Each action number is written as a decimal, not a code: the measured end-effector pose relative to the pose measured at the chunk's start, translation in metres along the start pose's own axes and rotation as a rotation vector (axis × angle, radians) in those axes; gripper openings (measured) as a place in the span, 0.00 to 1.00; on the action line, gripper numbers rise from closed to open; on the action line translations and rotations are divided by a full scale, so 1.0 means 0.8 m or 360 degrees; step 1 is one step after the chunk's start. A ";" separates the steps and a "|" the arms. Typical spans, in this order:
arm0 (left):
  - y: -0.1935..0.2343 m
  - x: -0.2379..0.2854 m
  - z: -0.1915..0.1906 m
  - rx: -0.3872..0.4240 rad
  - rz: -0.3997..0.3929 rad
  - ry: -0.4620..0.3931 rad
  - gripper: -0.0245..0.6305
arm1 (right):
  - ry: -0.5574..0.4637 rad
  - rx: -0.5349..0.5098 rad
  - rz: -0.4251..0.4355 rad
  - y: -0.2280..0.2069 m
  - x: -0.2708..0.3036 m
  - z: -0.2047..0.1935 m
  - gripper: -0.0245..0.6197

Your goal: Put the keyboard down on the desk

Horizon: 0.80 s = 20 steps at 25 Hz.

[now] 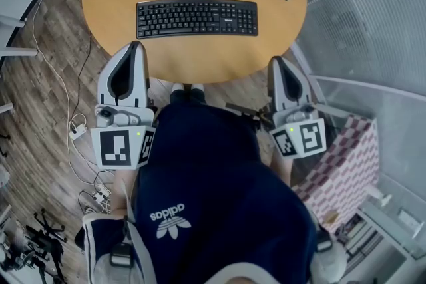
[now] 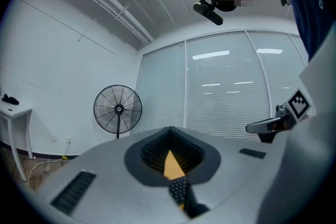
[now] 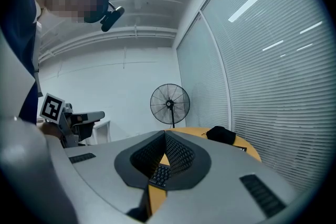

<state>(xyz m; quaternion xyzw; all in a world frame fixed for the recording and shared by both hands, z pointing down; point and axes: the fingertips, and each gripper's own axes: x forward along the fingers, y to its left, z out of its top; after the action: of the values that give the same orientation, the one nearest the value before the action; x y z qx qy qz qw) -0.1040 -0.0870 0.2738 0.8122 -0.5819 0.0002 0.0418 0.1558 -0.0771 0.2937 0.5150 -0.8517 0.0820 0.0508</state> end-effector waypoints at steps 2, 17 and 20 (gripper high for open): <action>0.002 0.003 -0.002 0.0000 0.0002 0.0001 0.04 | 0.0004 -0.0007 0.0001 -0.001 0.003 -0.001 0.04; 0.006 0.012 -0.004 0.0000 0.0017 0.0005 0.04 | 0.0047 -0.0041 -0.0015 -0.005 0.013 -0.007 0.04; 0.006 0.011 -0.004 0.0003 0.0023 0.0003 0.04 | 0.0050 -0.0045 -0.0012 -0.006 0.014 -0.008 0.04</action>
<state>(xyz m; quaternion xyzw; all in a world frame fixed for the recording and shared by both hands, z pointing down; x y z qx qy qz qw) -0.1052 -0.0965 0.2778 0.8079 -0.5878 0.0018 0.0417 0.1546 -0.0876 0.3024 0.5163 -0.8499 0.0778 0.0717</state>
